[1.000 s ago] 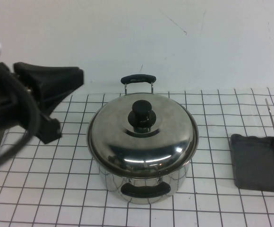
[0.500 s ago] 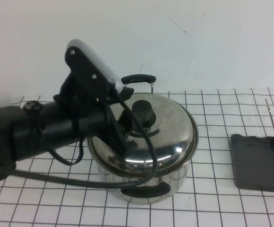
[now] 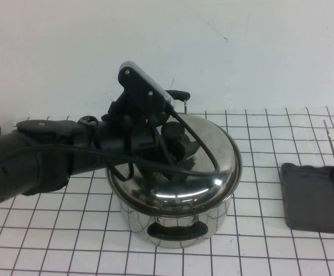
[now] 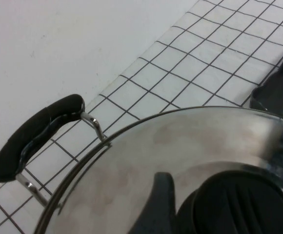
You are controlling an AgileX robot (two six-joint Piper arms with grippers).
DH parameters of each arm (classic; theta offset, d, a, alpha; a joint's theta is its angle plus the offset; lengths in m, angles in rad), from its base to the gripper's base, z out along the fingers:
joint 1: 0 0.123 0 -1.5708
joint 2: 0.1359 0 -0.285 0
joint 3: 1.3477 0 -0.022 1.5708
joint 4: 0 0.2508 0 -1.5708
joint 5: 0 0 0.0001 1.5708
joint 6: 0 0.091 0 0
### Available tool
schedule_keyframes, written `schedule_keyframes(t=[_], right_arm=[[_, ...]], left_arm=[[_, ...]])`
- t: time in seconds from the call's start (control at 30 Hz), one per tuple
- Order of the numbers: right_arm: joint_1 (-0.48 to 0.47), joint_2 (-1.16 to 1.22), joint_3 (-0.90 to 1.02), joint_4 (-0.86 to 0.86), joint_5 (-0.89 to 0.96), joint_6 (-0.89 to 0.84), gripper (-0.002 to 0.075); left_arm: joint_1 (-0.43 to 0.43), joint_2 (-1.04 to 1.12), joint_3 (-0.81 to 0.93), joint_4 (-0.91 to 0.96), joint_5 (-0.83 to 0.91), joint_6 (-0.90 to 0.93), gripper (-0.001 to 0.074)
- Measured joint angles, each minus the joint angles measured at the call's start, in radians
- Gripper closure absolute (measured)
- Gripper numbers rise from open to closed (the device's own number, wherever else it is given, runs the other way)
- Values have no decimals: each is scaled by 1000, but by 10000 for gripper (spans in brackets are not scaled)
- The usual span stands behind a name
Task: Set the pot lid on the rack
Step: Open the pot
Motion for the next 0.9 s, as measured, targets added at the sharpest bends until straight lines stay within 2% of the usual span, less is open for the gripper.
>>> schedule_keyframes(t=[0.2,0.27,0.33,0.43,0.9], right_arm=[[0,0,0,0,0,0,708],[0,0,0,0,0,0,708],[0,0,0,0,0,0,708],[0,0,0,0,0,0,708],[0,0,0,0,0,0,708]], left_arm=[[0,59,-37,-8,-10,-4,150],[0,67,-43,-14,-6,-14,185],[0,74,-45,-19,-1,-33,254],[0,78,-48,-31,7,-48,418],[2,15,-63,-1,26,-23,420]])
